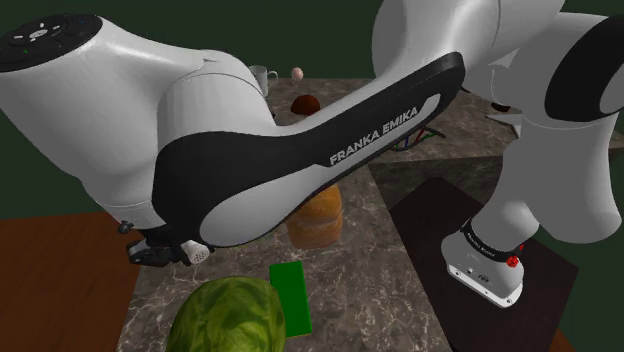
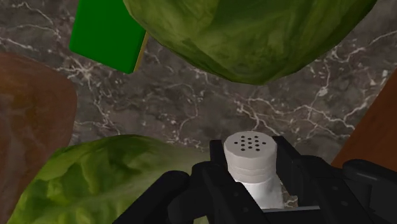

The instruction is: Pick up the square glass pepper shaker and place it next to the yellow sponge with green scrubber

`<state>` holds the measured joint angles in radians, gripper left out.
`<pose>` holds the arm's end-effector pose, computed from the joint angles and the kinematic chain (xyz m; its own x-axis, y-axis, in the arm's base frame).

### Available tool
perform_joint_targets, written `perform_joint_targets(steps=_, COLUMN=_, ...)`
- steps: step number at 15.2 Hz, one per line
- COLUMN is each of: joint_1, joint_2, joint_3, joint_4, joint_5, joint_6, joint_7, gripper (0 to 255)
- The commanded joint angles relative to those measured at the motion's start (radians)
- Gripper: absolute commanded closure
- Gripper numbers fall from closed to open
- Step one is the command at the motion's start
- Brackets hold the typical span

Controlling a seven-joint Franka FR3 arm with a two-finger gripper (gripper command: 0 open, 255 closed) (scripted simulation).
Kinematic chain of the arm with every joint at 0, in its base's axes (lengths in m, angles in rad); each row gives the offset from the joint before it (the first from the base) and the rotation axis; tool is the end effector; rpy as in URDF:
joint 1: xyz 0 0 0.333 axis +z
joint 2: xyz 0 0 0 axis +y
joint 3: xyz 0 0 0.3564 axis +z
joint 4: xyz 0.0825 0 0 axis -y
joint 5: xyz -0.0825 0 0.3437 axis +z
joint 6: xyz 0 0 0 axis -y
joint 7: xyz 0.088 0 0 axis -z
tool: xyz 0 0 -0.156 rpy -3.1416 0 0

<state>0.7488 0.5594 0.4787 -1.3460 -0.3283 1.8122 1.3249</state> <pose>0.3306 0.5999 0.4217 0.9957 -0.0710 0.0588 -0.0739 -0.9961 0.0486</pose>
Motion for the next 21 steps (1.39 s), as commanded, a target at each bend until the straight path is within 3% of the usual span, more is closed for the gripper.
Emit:
perform_joint_targets(steps=1, joint_1=0.0, joint_2=0.008, joint_3=-0.002, joint_4=-0.02, joint_5=-0.005, joint_6=0.026, joint_7=0.007, gripper=255)
perform_joint_targets(steps=8, joint_1=-0.003, joint_2=0.031, joint_3=-0.01, joint_4=-0.08, joint_5=-0.019, joint_6=0.105, joint_7=0.023, gripper=255)
perform_joint_targets(steps=16, joint_1=-0.003, joint_2=0.032, joint_3=-0.011, joint_4=-0.083, joint_5=-0.02, joint_6=0.109, joint_7=0.023, gripper=255)
perform_joint_targets(steps=17, joint_1=-0.003, joint_2=0.032, joint_3=-0.011, joint_4=-0.083, joint_5=-0.02, joint_6=0.109, joint_7=0.023, gripper=0)
perform_joint_targets(steps=21, joint_1=-0.004, joint_2=0.032, joint_3=-0.011, joint_4=-0.084, joint_5=-0.02, joint_6=0.109, joint_7=0.023, gripper=0)
